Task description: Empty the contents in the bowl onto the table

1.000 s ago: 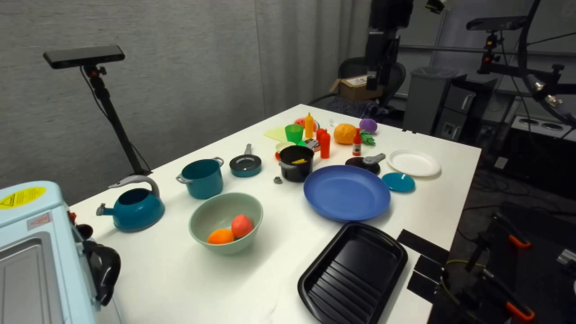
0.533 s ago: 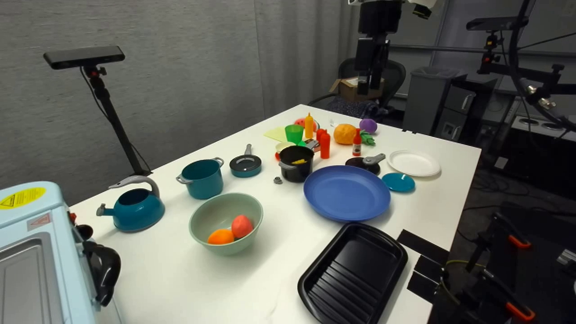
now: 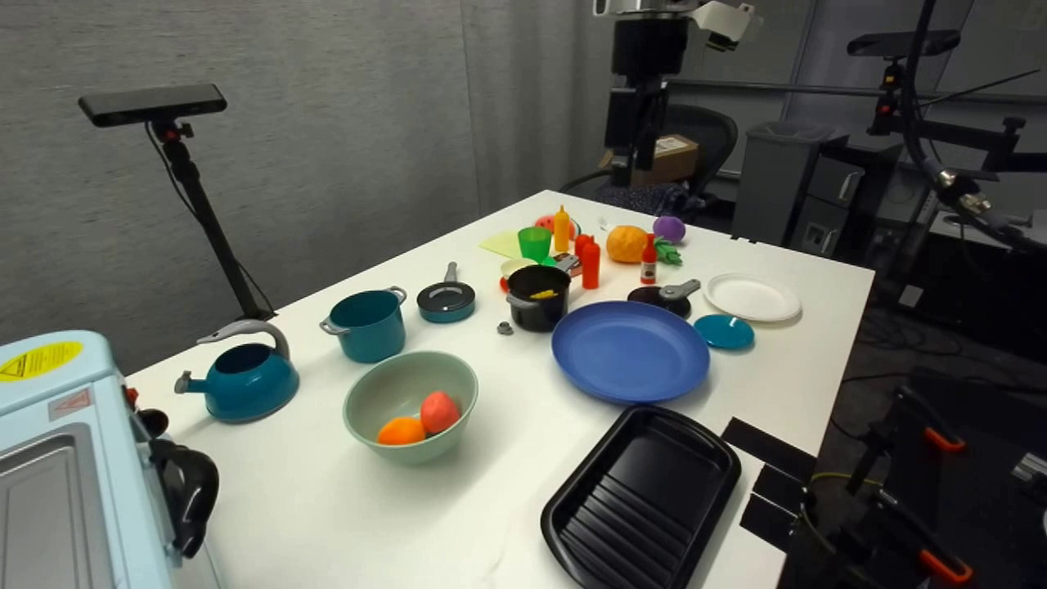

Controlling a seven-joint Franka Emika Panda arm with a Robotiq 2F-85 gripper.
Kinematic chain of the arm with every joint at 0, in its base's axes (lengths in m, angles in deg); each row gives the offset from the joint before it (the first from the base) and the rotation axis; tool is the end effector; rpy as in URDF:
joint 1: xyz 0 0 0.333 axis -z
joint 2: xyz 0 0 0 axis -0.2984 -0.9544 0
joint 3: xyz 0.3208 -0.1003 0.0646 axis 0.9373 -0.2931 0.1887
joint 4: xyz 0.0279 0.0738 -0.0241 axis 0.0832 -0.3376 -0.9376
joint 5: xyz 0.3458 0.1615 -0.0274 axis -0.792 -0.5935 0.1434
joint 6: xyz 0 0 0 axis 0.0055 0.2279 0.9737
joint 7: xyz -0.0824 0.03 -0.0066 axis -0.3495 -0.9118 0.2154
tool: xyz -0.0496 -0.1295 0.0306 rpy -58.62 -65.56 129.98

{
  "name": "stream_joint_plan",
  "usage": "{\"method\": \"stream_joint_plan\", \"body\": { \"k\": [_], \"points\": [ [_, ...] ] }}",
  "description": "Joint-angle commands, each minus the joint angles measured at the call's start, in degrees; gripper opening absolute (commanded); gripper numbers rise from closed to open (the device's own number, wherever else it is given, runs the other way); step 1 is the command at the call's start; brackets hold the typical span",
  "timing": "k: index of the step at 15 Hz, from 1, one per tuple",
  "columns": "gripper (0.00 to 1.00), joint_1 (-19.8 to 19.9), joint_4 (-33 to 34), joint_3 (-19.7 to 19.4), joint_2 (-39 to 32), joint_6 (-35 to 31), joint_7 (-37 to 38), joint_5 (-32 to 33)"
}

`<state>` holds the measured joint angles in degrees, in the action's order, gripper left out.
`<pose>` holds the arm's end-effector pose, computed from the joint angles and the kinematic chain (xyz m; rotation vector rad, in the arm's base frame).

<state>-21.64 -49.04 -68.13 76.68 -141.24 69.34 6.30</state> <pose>0.5596 0.0904 0.4887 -3.0869 -0.3248 -0.0144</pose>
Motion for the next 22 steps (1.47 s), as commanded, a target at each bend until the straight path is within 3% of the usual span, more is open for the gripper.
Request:
{"method": "stream_joint_plan", "body": {
  "k": [1, 6, 9, 13, 16, 18, 20, 21, 22],
  "points": [
    [1.00, -4.25, 9.97, 3.62, -10.11, 0.30, 3.02, 5.03],
    [1.00, -12.05, 22.83, 6.39, -24.33, -0.62, 5.28, 11.90],
    [1.00, -16.82, 30.41, 4.75, -31.99, -1.11, 7.98, 17.79],
    [1.00, -22.34, 40.88, 1.17, -41.06, 4.19, 17.46, 21.27],
    [1.00, -24.58, 47.51, -0.24, -46.30, 6.44, 21.00, 20.79],
    [1.00, -24.83, 51.01, -0.04, -48.48, 7.76, 19.35, 19.71],
    [1.00, -22.86, 52.12, 1.77, -48.56, 6.10, 11.39, 18.50],
    [1.00, -24.14, 46.67, 0.74, -46.38, 4.72, 17.42, 20.06],
    [1.00, -23.94, 47.75, 0.83, -46.76, 4.72, 15.31, 19.76]
  ]
}}
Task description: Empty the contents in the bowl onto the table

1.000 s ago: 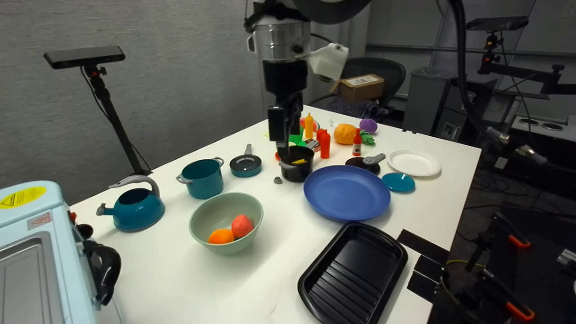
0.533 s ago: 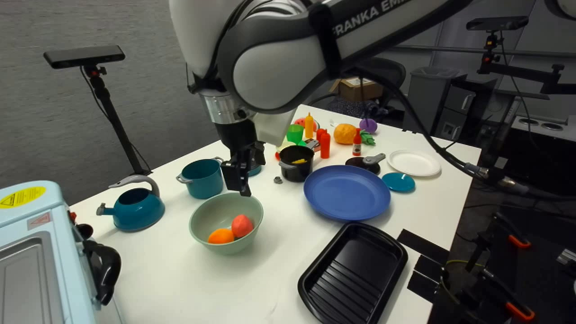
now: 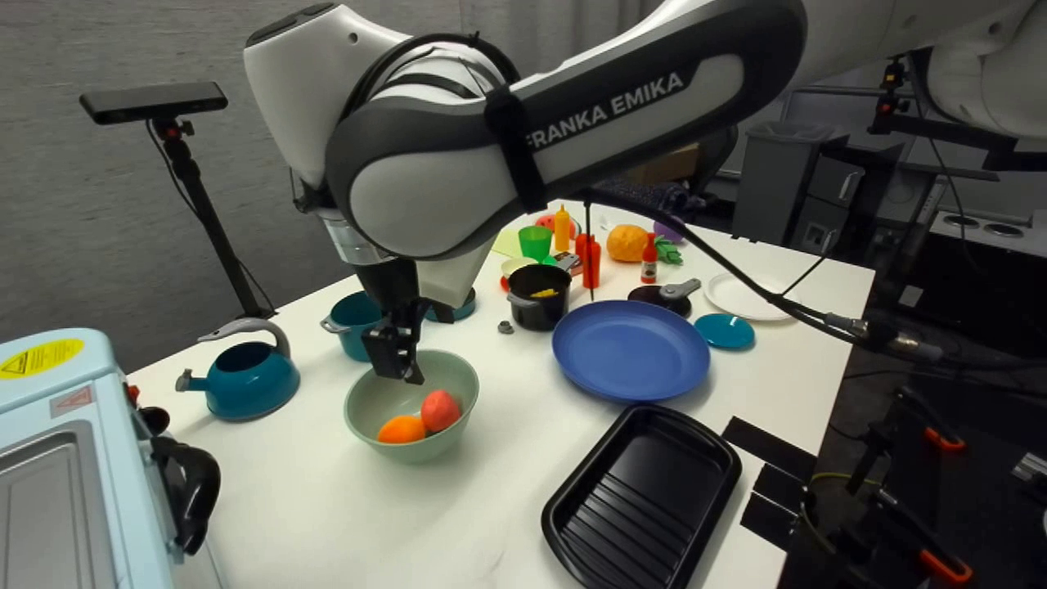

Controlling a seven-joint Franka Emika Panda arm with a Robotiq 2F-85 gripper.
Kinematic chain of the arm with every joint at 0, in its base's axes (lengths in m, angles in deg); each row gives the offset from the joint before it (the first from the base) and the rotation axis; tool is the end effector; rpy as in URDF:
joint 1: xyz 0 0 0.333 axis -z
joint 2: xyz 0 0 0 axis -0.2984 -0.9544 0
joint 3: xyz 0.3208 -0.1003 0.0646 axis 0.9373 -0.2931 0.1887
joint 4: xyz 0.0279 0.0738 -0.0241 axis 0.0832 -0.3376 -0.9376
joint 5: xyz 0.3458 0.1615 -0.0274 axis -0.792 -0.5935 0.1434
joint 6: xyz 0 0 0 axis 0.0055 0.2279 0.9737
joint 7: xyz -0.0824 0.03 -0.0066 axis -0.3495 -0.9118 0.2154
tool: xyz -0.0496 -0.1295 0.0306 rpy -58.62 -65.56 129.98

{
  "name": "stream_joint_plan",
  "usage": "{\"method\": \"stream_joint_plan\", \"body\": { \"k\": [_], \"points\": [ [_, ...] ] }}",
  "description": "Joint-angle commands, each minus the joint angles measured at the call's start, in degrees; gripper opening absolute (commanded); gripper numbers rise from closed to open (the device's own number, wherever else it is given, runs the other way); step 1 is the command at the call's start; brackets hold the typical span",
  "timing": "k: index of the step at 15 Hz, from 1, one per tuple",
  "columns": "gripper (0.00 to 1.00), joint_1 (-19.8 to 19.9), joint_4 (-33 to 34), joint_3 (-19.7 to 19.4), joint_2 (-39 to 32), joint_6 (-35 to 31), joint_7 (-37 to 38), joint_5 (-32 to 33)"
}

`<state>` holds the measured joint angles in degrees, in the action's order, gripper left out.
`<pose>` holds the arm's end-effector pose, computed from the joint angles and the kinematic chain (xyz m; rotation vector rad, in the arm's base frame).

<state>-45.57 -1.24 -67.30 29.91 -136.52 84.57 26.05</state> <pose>0.6777 0.3793 0.3171 2.8426 0.6398 0.0562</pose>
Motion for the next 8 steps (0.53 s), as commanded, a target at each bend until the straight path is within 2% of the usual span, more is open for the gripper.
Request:
{"method": "stream_joint_plan", "body": {
  "k": [1, 6, 8],
  "points": [
    [1.00, 0.21, 0.57, 0.01, -0.08, 0.00, -1.10, -0.15],
    [1.00, 0.52, 1.21, 0.15, -0.20, 0.00, -2.26, -0.24],
    [1.00, 0.42, 1.78, -0.79, -0.99, -0.26, 2.12, -0.43]
  ]
}}
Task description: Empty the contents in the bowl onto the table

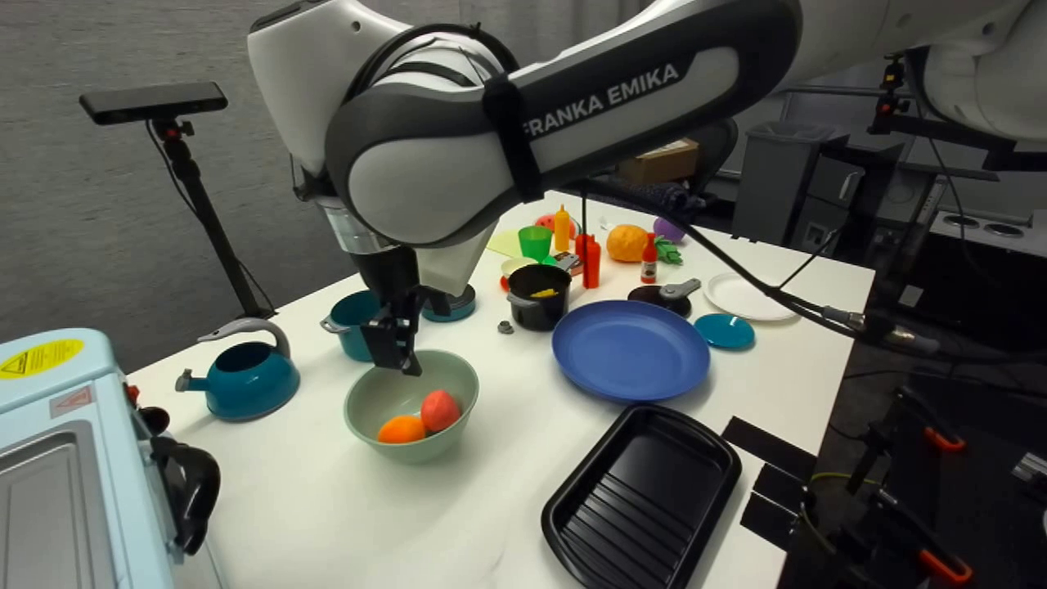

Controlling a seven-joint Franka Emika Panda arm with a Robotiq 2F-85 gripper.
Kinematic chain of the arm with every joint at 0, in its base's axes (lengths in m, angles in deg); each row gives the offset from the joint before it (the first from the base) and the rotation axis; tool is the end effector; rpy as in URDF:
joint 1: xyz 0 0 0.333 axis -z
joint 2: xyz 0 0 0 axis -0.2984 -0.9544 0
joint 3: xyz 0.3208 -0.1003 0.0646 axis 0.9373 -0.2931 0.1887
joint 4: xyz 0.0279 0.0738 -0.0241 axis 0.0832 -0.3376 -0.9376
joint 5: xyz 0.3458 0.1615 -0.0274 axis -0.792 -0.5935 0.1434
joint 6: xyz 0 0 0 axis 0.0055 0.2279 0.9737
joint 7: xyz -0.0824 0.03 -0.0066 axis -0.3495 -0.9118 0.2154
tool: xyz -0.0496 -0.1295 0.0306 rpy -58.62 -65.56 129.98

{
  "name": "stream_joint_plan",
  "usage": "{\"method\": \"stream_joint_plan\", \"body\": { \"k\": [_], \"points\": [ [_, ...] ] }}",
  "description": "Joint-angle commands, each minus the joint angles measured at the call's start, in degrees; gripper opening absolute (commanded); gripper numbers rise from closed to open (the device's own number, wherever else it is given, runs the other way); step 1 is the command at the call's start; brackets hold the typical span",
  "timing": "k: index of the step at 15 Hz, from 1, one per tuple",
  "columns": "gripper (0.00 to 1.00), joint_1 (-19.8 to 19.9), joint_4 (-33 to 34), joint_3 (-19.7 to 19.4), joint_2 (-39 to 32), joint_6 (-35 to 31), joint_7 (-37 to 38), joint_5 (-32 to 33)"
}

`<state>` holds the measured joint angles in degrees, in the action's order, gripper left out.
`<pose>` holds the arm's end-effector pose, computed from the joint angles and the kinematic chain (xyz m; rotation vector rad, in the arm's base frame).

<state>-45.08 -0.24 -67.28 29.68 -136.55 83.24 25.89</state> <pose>0.6836 0.3750 0.3221 2.8452 0.6575 0.0685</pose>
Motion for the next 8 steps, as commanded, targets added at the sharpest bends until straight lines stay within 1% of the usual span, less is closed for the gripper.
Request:
{"method": "stream_joint_plan", "body": {
  "k": [1, 5, 6, 8],
  "points": [
    [1.00, -0.11, 1.90, -1.09, -1.91, -0.69, 4.88, -0.22],
    [1.00, -0.60, 8.70, -1.56, -8.38, -1.54, 7.41, -2.30],
    [1.00, -0.61, 10.05, -1.22, -9.99, -2.68, 6.65, -2.74],
    [1.00, -0.41, 12.78, -0.02, -12.72, -6.39, 2.49, -3.92]
  ]
}}
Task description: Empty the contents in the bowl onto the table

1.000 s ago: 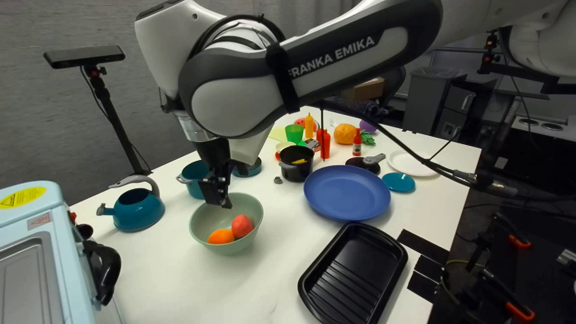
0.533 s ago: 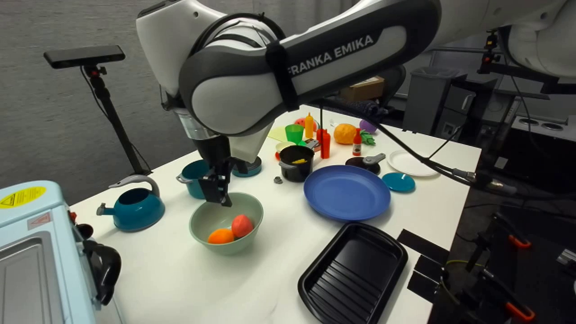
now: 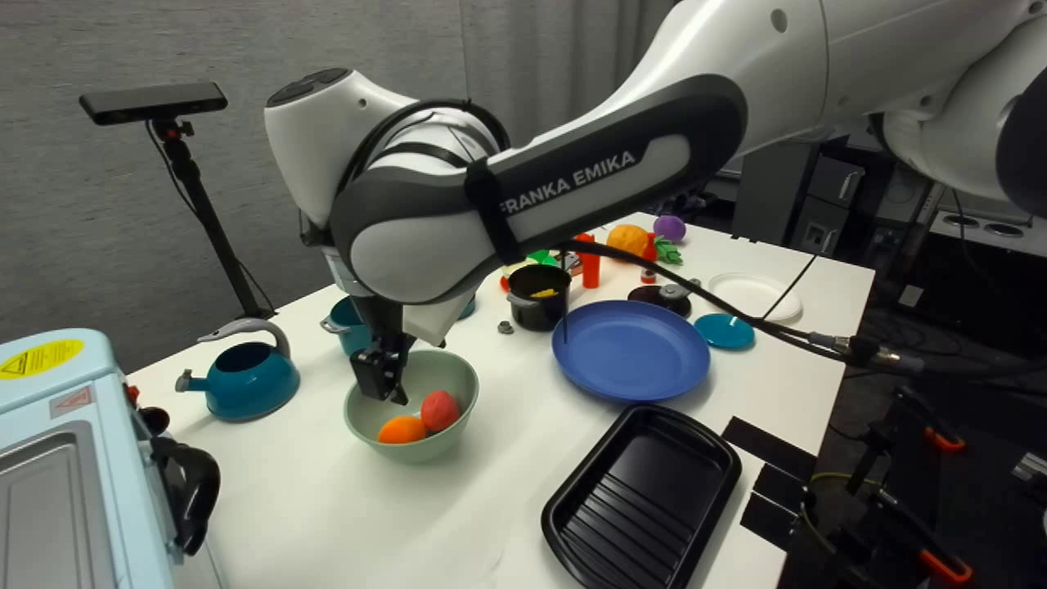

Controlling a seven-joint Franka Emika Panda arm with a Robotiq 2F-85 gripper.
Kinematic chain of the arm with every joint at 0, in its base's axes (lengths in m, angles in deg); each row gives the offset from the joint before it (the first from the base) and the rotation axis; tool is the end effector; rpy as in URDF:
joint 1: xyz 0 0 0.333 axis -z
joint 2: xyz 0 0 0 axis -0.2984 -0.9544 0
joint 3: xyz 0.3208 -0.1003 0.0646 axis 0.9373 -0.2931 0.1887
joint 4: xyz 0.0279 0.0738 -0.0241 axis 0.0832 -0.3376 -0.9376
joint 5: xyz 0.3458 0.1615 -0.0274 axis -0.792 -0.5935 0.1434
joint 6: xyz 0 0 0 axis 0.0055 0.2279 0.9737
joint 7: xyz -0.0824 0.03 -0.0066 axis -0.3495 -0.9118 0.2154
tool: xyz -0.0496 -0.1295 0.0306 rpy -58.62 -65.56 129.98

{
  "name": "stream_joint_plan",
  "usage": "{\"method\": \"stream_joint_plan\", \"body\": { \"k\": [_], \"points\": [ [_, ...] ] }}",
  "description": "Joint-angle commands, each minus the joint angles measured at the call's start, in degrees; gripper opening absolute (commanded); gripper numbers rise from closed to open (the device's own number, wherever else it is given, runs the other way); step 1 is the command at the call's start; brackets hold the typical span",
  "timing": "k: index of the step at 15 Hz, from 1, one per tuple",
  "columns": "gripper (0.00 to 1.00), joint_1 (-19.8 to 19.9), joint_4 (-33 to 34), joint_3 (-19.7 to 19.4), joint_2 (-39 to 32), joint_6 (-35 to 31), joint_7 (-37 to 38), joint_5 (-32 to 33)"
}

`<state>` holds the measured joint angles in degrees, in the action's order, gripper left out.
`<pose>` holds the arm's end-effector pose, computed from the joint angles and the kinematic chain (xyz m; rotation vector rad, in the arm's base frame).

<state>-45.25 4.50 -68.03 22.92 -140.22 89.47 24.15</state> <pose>0.7006 0.3834 0.2719 2.9178 0.4950 0.1056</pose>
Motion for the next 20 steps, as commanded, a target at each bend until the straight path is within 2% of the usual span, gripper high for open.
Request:
{"method": "stream_joint_plan", "body": {
  "k": [1, 3, 5, 7, 10, 12, 14, 16, 17, 20],
  "points": [
    [1.00, -0.53, 9.20, 0.85, -6.94, -4.28, -5.91, -2.15],
    [1.00, -0.02, 9.95, 2.49, -7.47, -6.73, -10.98, -1.13],
    [1.00, -0.71, 12.57, 2.30, -8.47, -6.37, -17.61, -2.21],
    [1.00, 0.14, 12.31, 4.45, -7.31, -6.39, -23.09, -1.62],
    [1.00, -0.31, 16.11, 5.69, -9.39, -5.04, -27.09, -5.12],
    [1.00, -1.82, 16.58, 5.10, -10.28, -2.58, -24.98, -6.36],
    [1.00, -3.78, 19.39, 4.41, -12.38, 2.77, -20.33, -5.24],
    [1.00, -6.18, 20.71, 1.95, -13.52, 7.35, -16.37, -2.67],
    [1.00, -7.44, 19.56, -0.29, -13.07, 8.61, -14.47, -2.63],
    [1.00, -10.62, 22.08, -4.77, -14.72, 11.62, -11.71, 0.97]
  ]
}}
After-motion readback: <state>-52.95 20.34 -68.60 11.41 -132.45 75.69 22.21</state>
